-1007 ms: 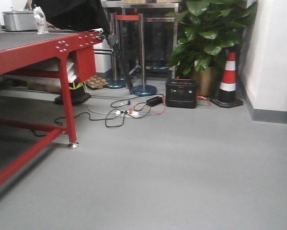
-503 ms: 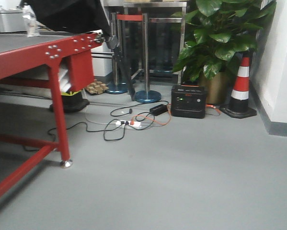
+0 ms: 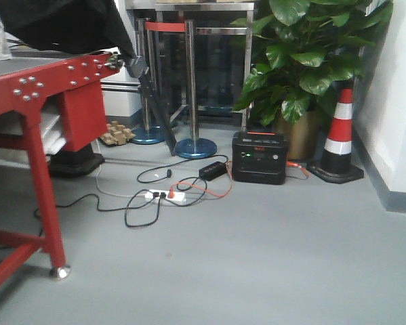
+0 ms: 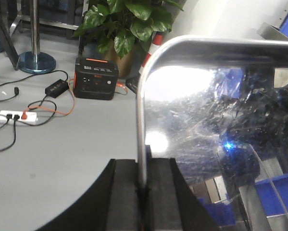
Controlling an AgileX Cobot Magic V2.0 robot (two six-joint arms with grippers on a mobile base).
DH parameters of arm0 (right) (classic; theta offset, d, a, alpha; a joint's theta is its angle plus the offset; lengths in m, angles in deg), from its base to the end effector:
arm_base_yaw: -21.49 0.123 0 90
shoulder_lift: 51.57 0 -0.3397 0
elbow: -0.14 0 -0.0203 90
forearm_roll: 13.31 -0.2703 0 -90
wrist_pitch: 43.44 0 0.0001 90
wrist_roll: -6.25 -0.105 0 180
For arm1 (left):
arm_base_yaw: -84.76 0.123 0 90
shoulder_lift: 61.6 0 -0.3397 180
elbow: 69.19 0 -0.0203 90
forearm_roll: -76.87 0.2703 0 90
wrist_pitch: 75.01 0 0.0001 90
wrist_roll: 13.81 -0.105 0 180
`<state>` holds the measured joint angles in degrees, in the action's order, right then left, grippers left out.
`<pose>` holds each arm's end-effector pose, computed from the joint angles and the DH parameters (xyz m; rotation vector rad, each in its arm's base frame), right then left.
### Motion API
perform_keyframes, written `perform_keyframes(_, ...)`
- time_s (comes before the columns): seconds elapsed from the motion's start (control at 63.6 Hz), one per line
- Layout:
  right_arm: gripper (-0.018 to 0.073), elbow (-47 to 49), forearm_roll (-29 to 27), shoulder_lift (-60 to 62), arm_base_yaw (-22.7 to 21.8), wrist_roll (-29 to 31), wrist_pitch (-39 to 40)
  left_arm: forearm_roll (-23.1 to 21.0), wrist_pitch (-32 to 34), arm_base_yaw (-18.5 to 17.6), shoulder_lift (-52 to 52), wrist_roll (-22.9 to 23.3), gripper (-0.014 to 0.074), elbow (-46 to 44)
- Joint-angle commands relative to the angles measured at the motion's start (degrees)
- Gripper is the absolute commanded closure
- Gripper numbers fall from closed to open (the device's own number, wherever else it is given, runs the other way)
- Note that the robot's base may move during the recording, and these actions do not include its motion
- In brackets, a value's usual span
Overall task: Stack silver trays without gaps
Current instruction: 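Carry the tray with both grippers while driving past the plant and cone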
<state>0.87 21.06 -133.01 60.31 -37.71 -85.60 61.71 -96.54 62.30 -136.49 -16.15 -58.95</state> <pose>0.2580 0.1564 0.4777 -0.1430 2.0140 0.2218 0.2544 -0.1161 0.4653 0.2421 1.8629 -0.5032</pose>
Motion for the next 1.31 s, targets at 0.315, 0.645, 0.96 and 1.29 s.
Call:
perform_keyframes(0.315, 0.0619, 0.61, 0.02, 0.21, 0.27, 0.59, 9.64, -1.83, 1.65, -0.52, 0.74, -0.05, 0.0614, -0.71)
perform_keyframes(0.645, 0.0619, 0.61, 0.02, 0.21, 0.27, 0.59, 15.42, -1.83, 1.94, -0.52, 0.74, -0.05, 0.0614, -0.71)
perform_keyframes(0.96, 0.0619, 0.61, 0.02, 0.21, 0.27, 0.59, 15.69, -1.83, 2.04, -0.52, 0.74, -0.05, 0.0614, -0.71)
perform_keyframes(1.29, 0.0619, 0.61, 0.02, 0.21, 0.27, 0.59, 15.69, -1.83, 5.75, -0.52, 0.74, -0.05, 0.0614, -0.71)
